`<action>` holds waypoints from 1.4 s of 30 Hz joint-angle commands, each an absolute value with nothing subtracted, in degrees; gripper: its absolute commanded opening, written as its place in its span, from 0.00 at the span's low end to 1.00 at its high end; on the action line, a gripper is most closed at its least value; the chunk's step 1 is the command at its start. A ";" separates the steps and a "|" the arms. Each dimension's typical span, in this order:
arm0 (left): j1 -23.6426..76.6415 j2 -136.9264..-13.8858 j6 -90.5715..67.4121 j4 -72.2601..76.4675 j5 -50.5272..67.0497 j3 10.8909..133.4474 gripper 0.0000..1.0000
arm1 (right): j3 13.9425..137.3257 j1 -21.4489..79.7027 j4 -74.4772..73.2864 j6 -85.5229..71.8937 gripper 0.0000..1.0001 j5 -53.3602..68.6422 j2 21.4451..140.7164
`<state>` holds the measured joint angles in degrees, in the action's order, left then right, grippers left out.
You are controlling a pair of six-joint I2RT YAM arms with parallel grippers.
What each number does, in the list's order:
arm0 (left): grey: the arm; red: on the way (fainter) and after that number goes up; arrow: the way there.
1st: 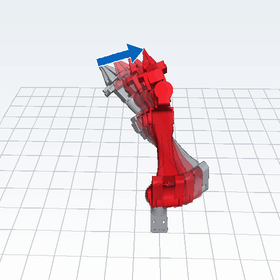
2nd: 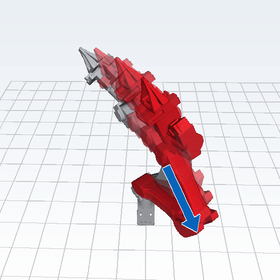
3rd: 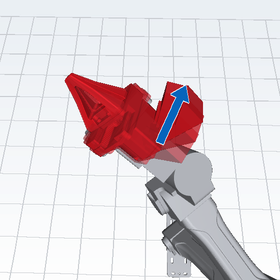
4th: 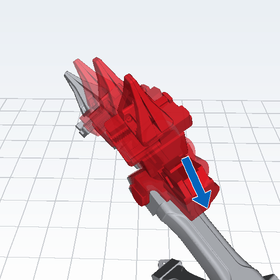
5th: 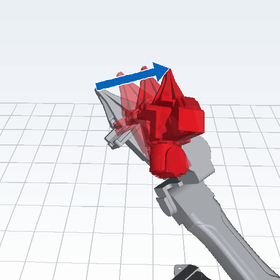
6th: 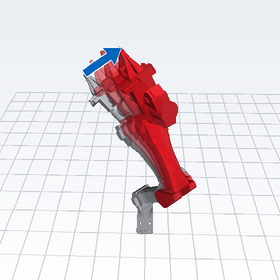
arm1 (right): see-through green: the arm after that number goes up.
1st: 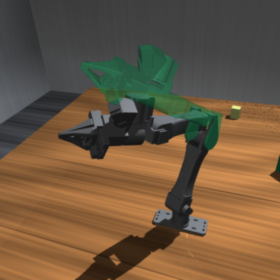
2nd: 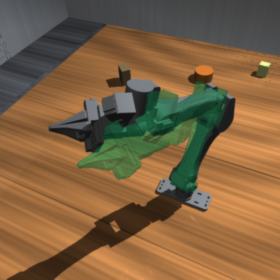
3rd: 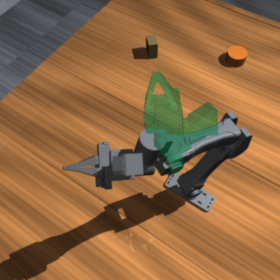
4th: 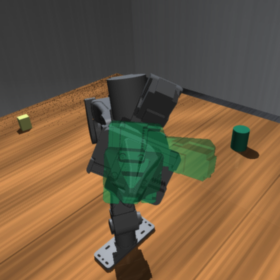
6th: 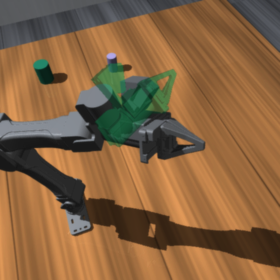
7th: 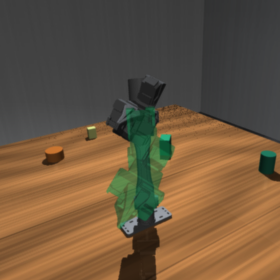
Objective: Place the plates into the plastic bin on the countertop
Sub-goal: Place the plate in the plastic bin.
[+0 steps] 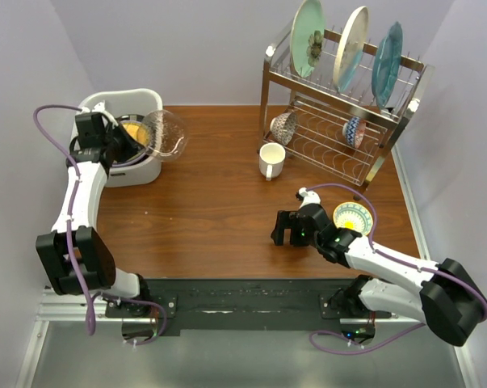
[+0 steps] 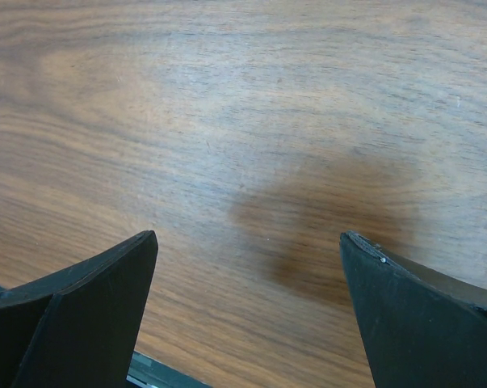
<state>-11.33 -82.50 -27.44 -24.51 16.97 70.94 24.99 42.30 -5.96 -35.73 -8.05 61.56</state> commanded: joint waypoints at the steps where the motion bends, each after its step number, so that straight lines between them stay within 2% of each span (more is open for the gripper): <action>1: -13.18 -82.18 -27.77 -21.97 18.20 73.30 0.00 | 24.79 42.19 -4.75 -34.80 0.99 -8.35 60.82; 26: -25.66 -83.23 -30.15 -16.44 21.27 69.87 0.00 | 24.96 42.01 -4.66 -34.81 0.99 -7.91 61.44; 42: -26.63 -86.65 -31.64 -14.41 15.03 68.20 0.00 | 25.22 42.01 -4.57 -34.63 0.99 -7.73 62.14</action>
